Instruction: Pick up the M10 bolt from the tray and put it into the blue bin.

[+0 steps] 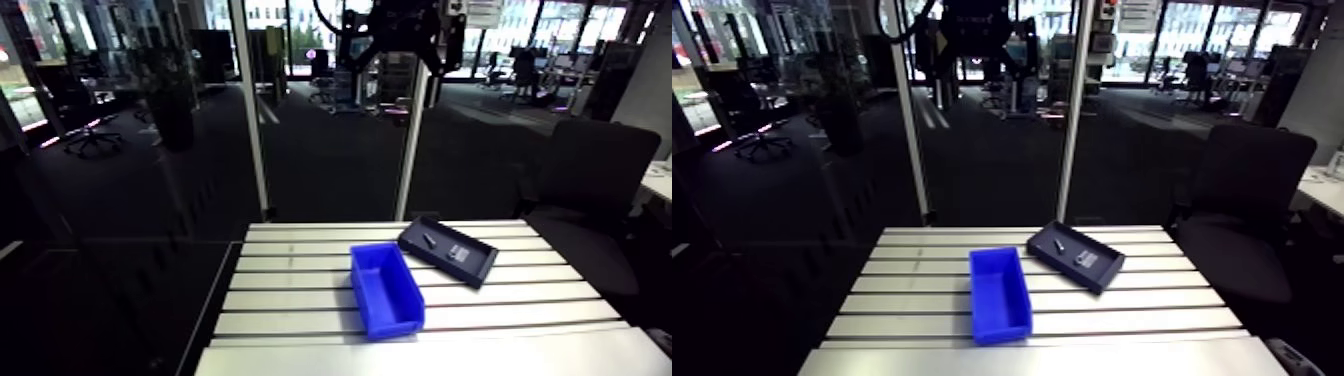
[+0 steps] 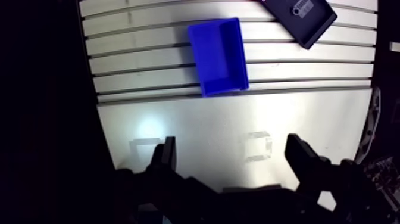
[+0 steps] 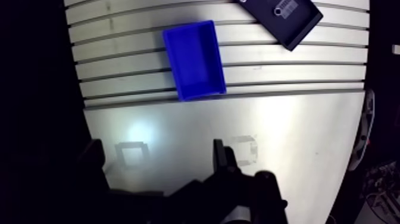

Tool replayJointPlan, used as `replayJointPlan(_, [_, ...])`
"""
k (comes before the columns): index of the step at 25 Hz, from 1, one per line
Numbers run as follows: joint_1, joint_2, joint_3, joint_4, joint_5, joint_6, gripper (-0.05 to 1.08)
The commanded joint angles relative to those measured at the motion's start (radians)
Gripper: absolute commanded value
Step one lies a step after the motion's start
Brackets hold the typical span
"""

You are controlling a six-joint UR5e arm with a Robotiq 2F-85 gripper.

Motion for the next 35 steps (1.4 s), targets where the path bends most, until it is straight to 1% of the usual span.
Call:
replayJointPlan(1, [0.002,-0.009,0.001,-0.001,-0.005,0.017,0.01])
replayJointPlan(18, [0.002,-0.011,-0.002,-0.003,-0.005,0.017,0.01])
replayJointPlan(22, [0.0,-0.008,0.012,-0.069,-0.005,0.003,0.01])
replayJointPlan(24, [-0.002,0.005,0.012,-0.078,-0.018,0.002,0.01])
replayJointPlan(26, [0.0,0.012,0.011,-0.081,-0.043,-0.009,0.01])
replayJointPlan(27, [0.0,0.012,0.011,-0.083,-0.046,-0.018,0.01])
replayJointPlan(30, [-0.008,0.014,0.009,-0.084,-0.046,-0.086,0.01])
replayJointPlan(32, [-0.015,0.015,0.014,-0.117,-0.045,-0.144,0.01])
replayJointPlan(35, [-0.048,0.037,0.011,-0.141,-0.041,-0.204,0.01])
